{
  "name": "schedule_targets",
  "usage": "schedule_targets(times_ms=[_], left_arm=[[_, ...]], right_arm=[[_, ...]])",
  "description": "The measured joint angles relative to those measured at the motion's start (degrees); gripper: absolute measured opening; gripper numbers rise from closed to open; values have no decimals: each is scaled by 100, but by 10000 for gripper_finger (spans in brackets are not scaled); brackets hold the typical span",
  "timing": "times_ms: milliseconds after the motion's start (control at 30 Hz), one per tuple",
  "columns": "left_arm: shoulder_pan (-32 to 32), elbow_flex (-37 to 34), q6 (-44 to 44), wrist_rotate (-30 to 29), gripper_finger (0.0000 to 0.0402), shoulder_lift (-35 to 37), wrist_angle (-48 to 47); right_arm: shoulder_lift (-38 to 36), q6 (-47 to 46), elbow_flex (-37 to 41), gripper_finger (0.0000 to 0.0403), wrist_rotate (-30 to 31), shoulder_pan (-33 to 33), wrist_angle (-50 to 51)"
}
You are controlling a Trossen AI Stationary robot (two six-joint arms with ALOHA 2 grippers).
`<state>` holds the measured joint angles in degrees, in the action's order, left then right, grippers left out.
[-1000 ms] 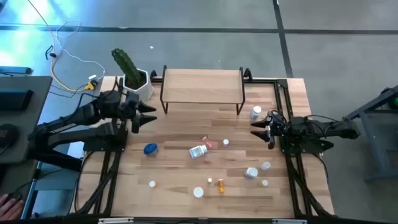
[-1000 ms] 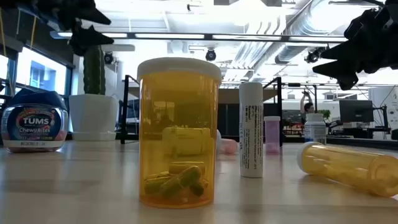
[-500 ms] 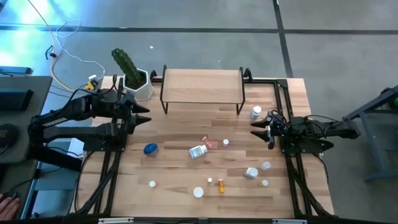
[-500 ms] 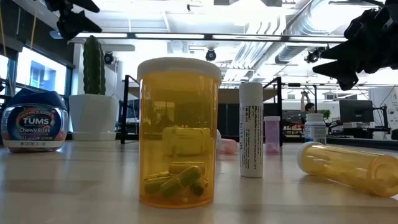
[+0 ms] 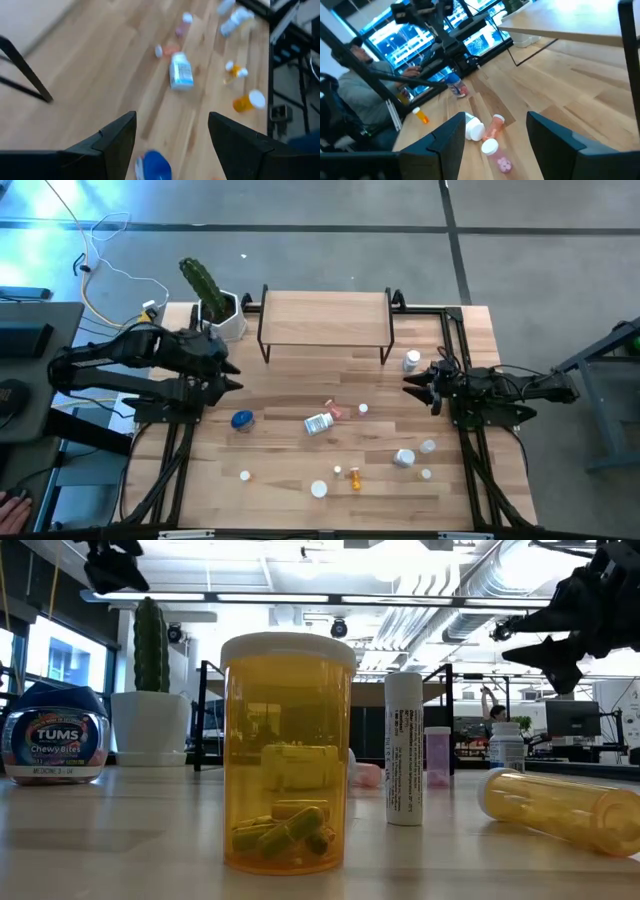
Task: Pick and place medicine bottles onto shelf by color
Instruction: Put the blue pill bottle on the shelf
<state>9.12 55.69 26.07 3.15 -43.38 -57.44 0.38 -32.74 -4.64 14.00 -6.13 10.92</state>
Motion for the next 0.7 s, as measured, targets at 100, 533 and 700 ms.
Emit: schedule_targets(times_ms=[100,533,700], left_arm=[[-309,38,347,-6,238,-124,-106],[-1662,47,1712,-585,238,-778,-879],[-2018,46,1995,-716,238,-1094,-1153]], right_arm=[[0,-45,0,201,0,0,0],[0,-47,0,201,0,1,0],[0,-49,0,201,0,0,0]])
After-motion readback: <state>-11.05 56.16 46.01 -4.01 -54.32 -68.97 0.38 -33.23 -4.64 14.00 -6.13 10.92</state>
